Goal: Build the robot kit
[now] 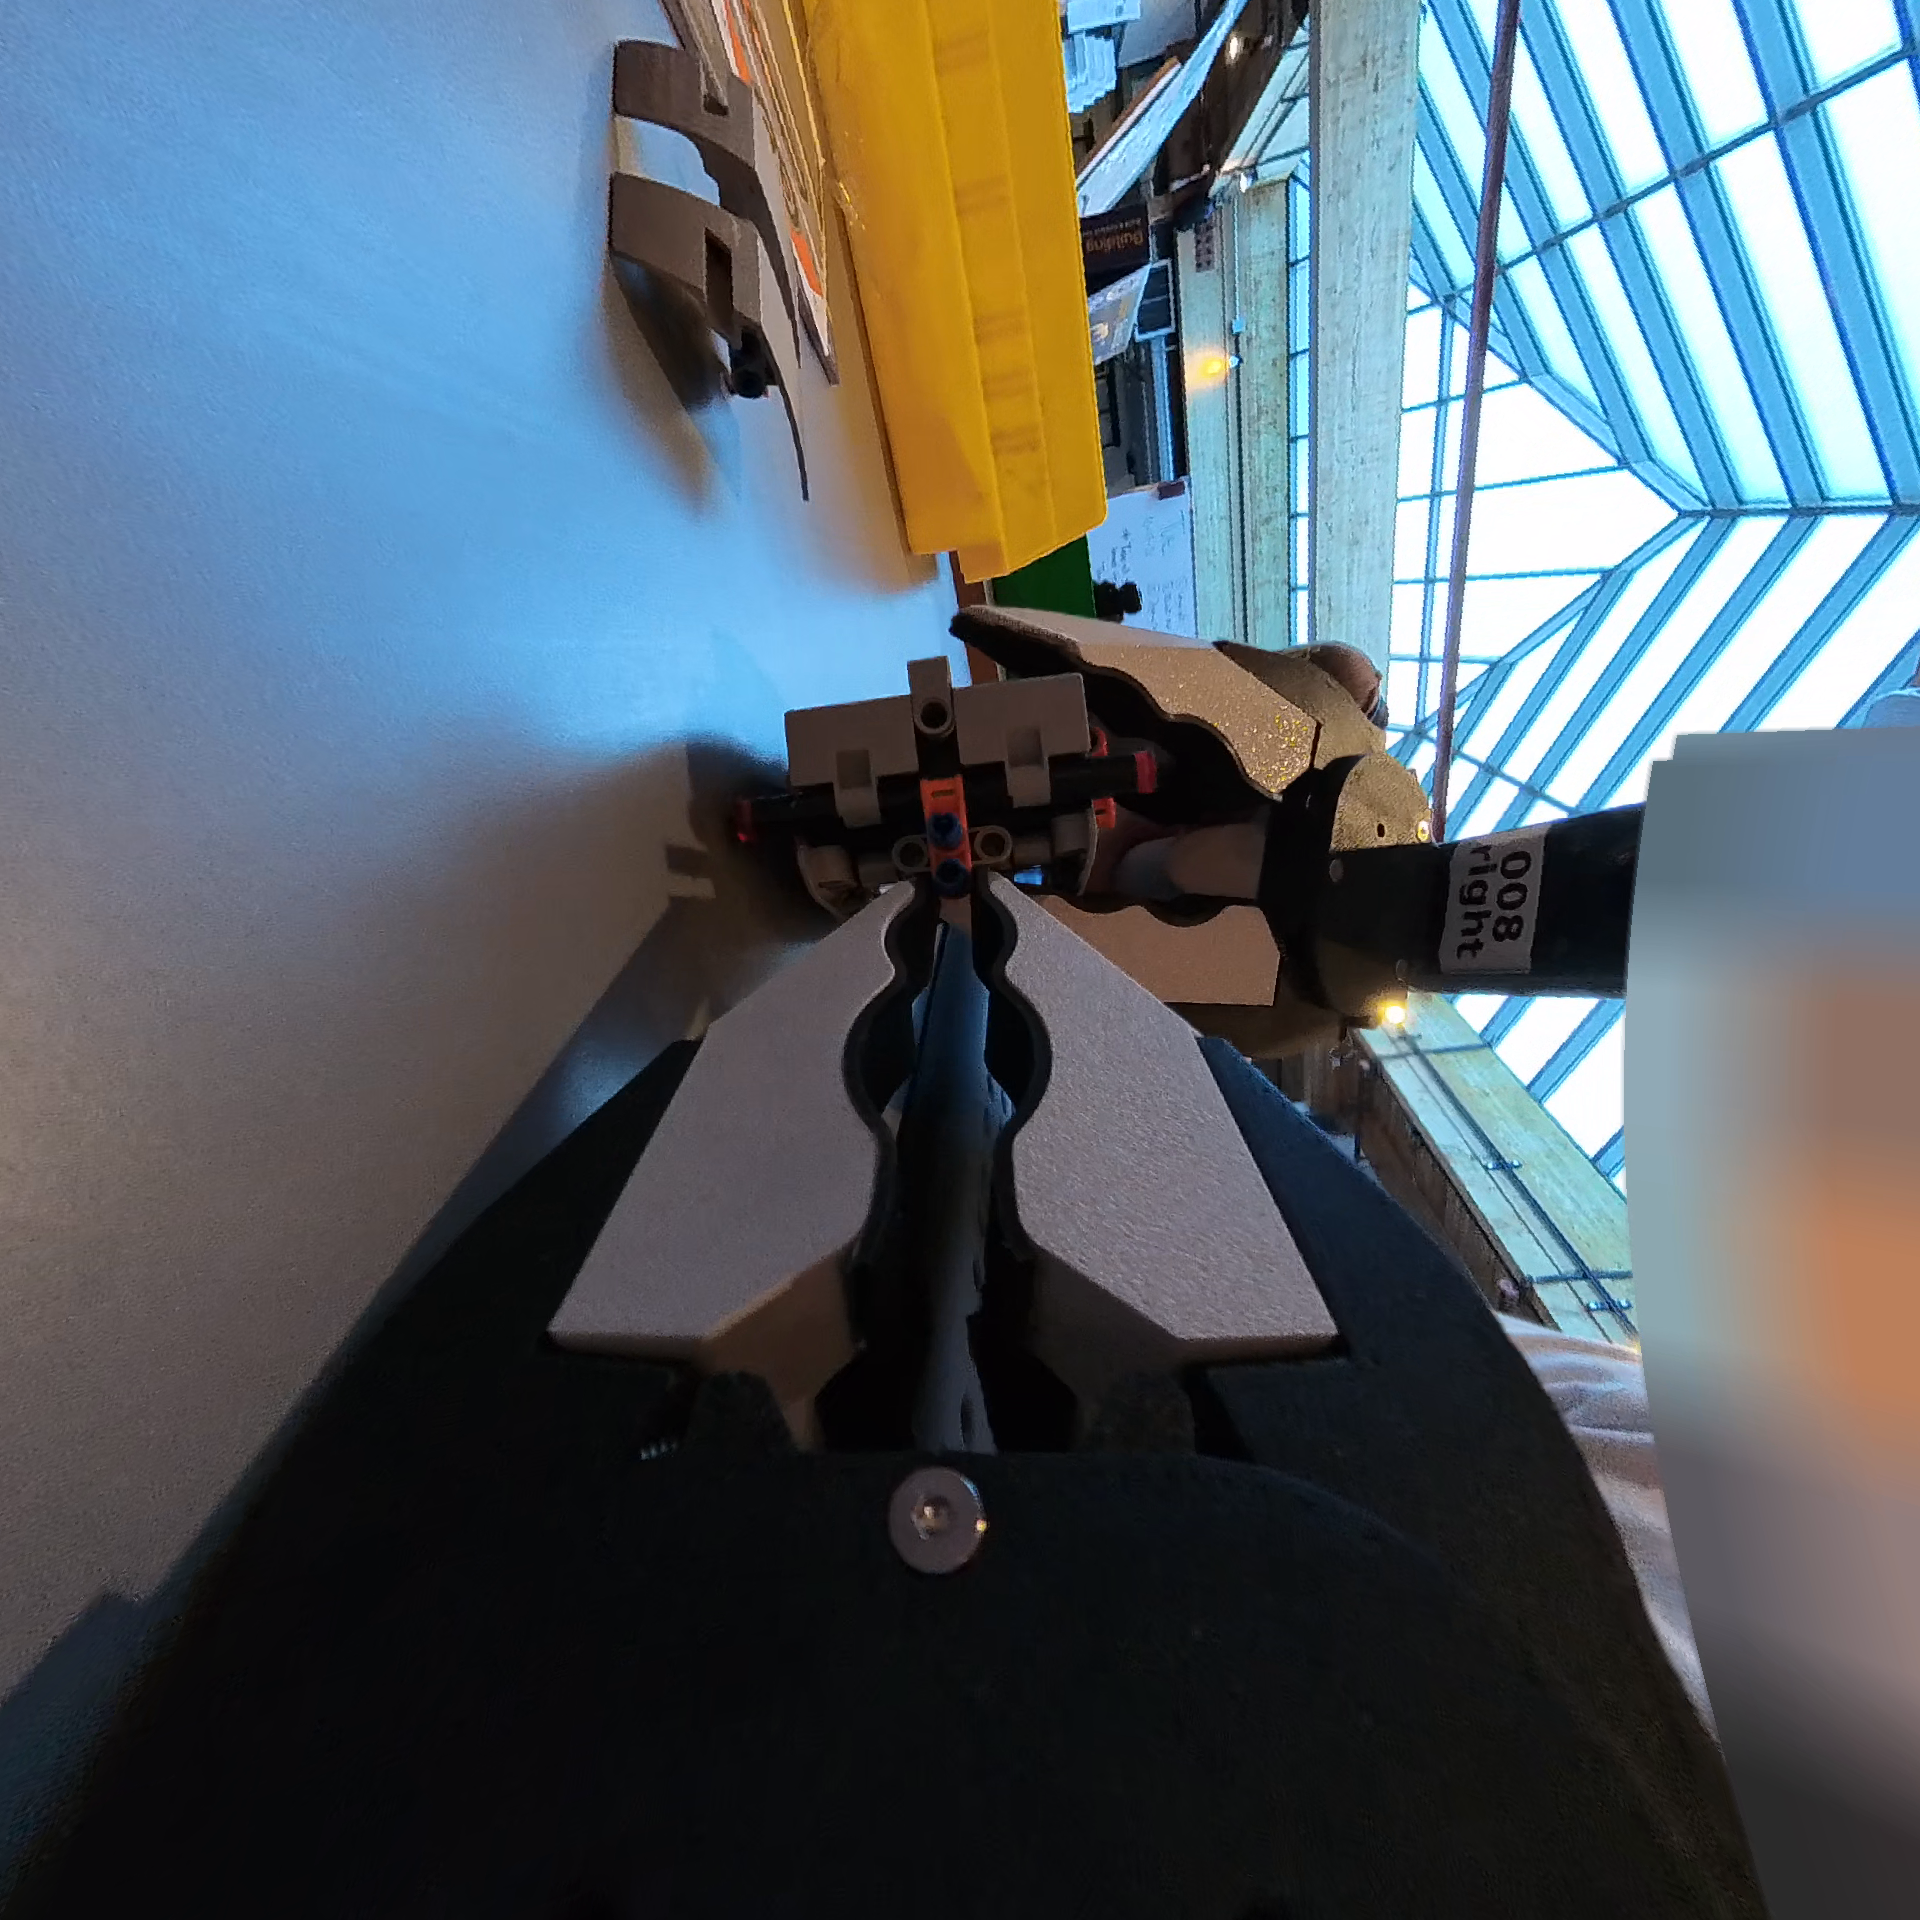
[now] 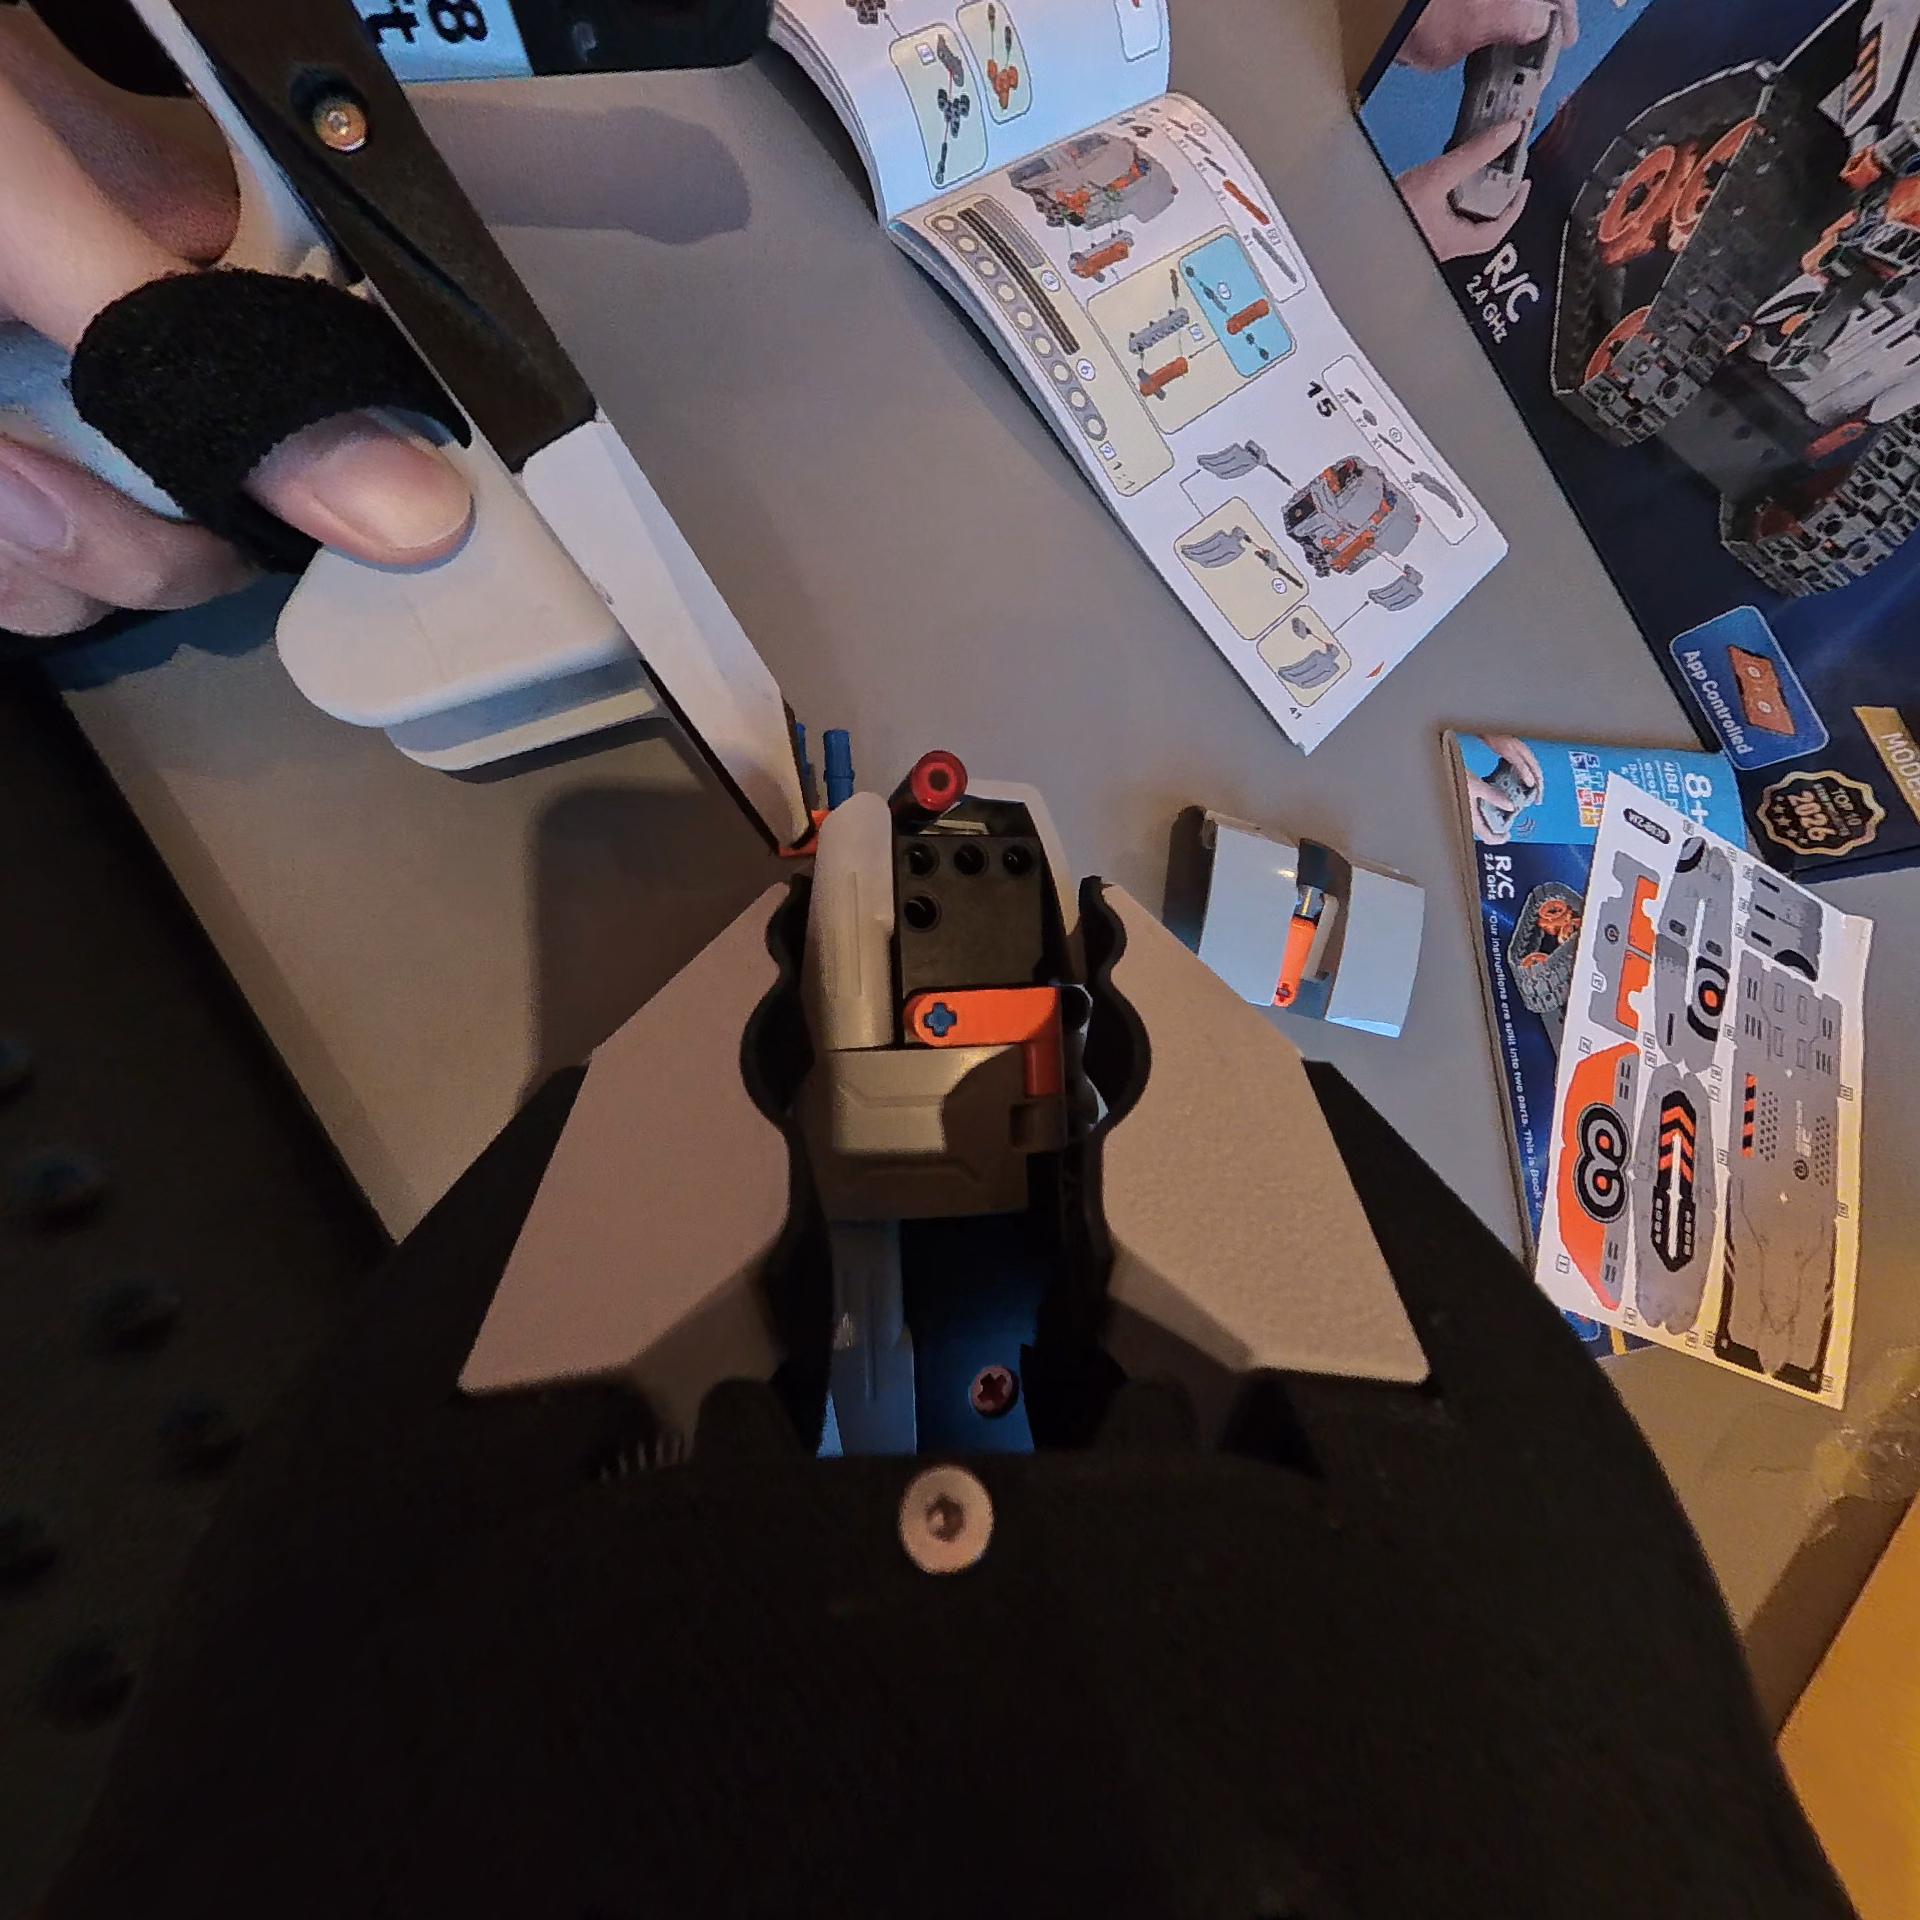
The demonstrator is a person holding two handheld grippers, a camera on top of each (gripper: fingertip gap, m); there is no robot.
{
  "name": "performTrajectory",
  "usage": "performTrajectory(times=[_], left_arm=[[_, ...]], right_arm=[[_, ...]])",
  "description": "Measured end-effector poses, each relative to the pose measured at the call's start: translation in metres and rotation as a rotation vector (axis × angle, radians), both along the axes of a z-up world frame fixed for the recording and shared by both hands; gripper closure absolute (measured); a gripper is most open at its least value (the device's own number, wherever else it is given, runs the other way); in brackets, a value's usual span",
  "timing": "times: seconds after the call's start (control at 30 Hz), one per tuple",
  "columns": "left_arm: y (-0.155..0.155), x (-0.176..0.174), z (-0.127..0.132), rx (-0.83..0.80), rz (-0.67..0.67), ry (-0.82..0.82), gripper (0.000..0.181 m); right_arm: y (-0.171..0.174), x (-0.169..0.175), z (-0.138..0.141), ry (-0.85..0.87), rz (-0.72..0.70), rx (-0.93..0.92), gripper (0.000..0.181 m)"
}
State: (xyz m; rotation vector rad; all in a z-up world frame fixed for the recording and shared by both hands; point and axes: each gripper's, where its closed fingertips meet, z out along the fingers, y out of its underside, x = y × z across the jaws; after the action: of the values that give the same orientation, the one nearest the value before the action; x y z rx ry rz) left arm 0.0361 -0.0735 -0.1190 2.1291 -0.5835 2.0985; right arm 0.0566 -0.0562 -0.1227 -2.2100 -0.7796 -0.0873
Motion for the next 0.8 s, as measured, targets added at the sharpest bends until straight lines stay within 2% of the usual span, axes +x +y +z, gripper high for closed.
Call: performTrajectory(times=[0.23,0.33,0.4,0.5,0.57,0.6,0.67,0.8], left_arm=[[-0.003,-0.004,0.001,-0.004,-0.058,0.001,0.176],[0.002,-0.016,0.013,0.055,-0.045,-0.056,0.181],[0.006,-0.027,0.019,0.277,-0.034,-0.053,0.166],[0.014,-0.033,0.015,0.826,-0.031,0.039,0.138],[0.017,-0.03,0.004,1.146,-0.06,0.108,0.133],[0.012,-0.026,0.002,1.199,-0.086,0.105,0.133],[0.002,-0.017,0.003,1.184,-0.103,0.063,0.139],[0.009,-0.009,0.004,1.265,-0.088,0.075,0.148]], right_arm=[[-0.003,-0.004,0.0,0.001,0.01,0.013,0.13],[-0.002,-0.002,0.001,0.035,-0.015,0.017,0.13],[-0.002,-0.003,0.001,0.028,-0.011,0.025,0.13],[-0.002,-0.003,0.001,0.015,-0.019,0.026,0.13],[-0.002,-0.003,0.001,0.018,-0.026,0.025,0.13],[-0.002,-0.003,0.001,0.022,-0.032,0.024,0.13],[-0.002,-0.002,0.001,0.026,-0.04,0.022,0.13],[-0.003,-0.003,0.001,0.06,-0.061,0.01,0.13]])
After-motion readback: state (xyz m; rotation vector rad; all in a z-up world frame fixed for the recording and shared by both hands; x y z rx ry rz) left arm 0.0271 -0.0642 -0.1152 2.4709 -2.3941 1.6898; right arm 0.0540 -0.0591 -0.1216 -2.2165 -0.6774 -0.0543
